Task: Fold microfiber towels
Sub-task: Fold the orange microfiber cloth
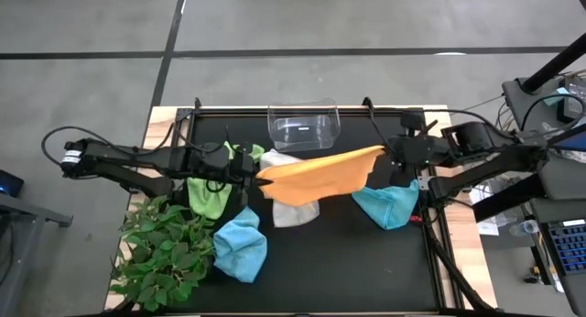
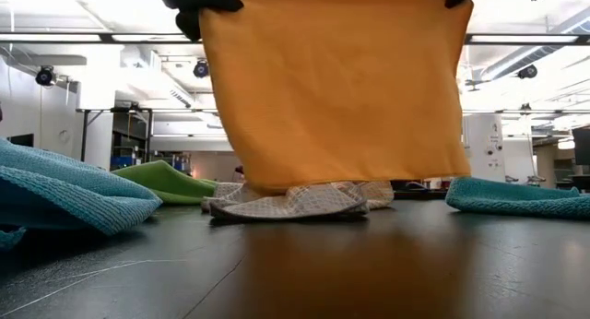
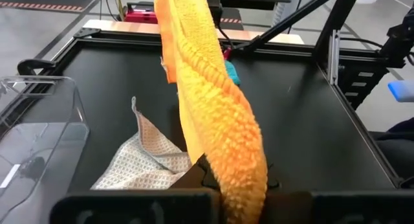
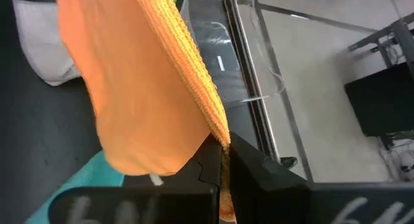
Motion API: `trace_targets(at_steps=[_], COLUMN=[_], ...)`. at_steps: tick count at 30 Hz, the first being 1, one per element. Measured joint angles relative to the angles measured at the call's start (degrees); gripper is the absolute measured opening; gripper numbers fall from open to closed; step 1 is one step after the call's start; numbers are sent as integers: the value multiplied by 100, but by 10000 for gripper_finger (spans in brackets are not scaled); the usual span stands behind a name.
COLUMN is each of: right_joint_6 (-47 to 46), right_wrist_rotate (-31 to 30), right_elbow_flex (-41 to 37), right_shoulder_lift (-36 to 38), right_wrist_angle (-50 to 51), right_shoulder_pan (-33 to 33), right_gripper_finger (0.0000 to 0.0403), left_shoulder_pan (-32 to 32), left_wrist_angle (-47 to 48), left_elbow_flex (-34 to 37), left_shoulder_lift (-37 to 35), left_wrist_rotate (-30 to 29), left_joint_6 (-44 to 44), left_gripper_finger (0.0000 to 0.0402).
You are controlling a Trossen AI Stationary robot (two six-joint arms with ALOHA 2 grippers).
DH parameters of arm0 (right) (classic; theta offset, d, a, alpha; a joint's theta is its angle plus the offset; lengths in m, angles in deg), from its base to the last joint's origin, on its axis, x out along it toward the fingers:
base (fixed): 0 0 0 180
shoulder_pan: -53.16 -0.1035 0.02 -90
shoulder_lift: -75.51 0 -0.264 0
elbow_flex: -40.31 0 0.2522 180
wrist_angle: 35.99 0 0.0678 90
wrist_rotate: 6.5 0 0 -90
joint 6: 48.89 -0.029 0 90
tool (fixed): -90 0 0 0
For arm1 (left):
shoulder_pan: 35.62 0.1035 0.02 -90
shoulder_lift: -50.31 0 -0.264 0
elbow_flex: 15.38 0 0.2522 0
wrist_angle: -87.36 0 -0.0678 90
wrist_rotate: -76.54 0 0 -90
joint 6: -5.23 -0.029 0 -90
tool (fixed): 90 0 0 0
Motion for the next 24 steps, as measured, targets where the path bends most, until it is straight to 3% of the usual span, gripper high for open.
trace_targets(at_steps=[6,13,24], right_joint_6=[-801,-2232,-3963], right_wrist_rotate=[343,370,527], right_elbow_flex=[-206,-1060,-2646], right_shoulder_lift=[-7,-37,-72], right_wrist_angle=[27,-281,-2355], right_shoulder_pan=[-633,-1879,-3477], right_gripper_finger=[8,8,8], left_shoulder_pan=[-284,-953,-1732], left_wrist_angle=[-26,-397,-851], left_elbow_flex=[16,44,44], left_shoulder_lift=[183,591,1649], left_wrist_rotate=[8,34,39], left_joint_6=[6,171,1316], left_gripper_finger=[0,0,0])
